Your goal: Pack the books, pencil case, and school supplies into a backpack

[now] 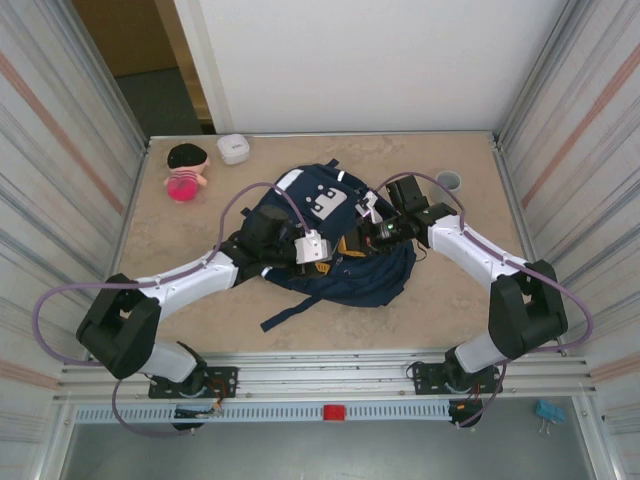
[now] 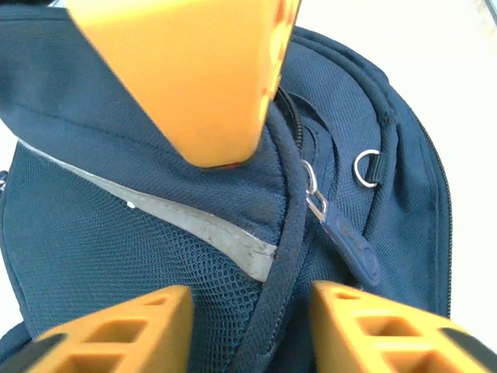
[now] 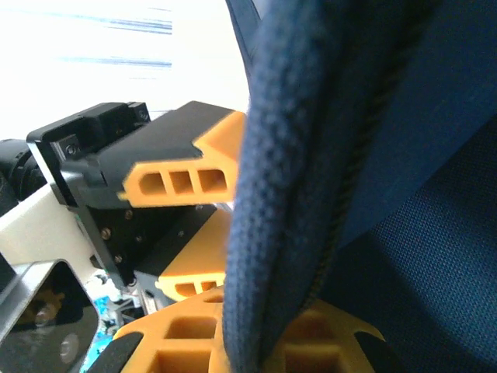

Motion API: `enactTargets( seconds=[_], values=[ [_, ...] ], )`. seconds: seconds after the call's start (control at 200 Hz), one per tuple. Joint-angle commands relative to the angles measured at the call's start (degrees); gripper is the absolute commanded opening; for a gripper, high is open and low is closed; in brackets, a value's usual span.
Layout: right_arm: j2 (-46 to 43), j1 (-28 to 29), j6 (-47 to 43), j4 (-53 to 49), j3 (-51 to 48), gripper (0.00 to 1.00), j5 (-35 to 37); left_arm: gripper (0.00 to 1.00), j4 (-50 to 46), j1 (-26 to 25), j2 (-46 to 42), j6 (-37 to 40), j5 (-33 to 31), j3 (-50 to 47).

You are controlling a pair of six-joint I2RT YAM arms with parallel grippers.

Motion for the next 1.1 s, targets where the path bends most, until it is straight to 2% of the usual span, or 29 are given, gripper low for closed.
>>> enactTargets(
  seconds=[0.0,0.09,0.205,0.306,0.396,0.471,0.541,0.571,0.661,0.787,0.952,1.097],
  values=[
    [-3.1,-0.3,-2.3,-1.7,0.6,0.02,-2.6,0.29,2.9,0.2,0.1,-0.5,1.5,1.5],
    [-4.3,-0.5,-2.5,-2.7,0.6,0.03,0.4,0.09,4.0,0.2,-0.4,-2.5,1.0,1.1],
    [-5.5,-0.7,-3.2,-4.3,0.6,0.04,4.5,0.00,4.8,0.1,-0.9,-6.9,3.8,0.5],
    [-6.3,-0.8,-4.1,-4.7,0.5,0.04,6.6,0.00,6.9,-0.7,-1.3,-14.0,5.4,-0.2],
    [-7.1,-1.0,-5.3,-4.6,0.2,0.04,9.6,0.00,7.0,-2.5,-1.6,-19.3,2.1,-0.1],
    [-8.2,-1.3,-5.5,-3.7,-0.6,0.15,13.3,0.00,6.5,-3.7,-1.3,-23.0,-1.3,0.1],
    [-9.5,-1.5,-5.4,-2.6,-1.1,0.33,16.5,0.00,4.8,-3.9,-0.2,-27.7,-3.6,1.3],
    [-10.3,-1.5,-5.2,-2.7,-1.1,0.37,17.8,0.00,3.7,-3.9,0.3,-29.8,-4.6,2.1],
    [-14.1,-1.5,-4.5,-4.2,-1.4,0.40,23.8,0.00,2.2,-4.0,1.6,-34.3,-6.1,3.2],
    [-22.1,-0.4,-2.9,-9.4,-2.2,0.42,35.1,0.00,5.2,-4.1,1.5,-40.0,-6.0,2.0],
    [-31.1,6.4,2.3,-12.8,-4.9,0.45,44.4,0.00,6.0,-4.2,0.6,-45.8,-4.8,1.7],
    [-32.1,15.7,7.5,-8.9,-7.8,0.45,49.8,0.00,3.9,-4.1,1.0,-48.0,-4.7,3.4]
  ],
)
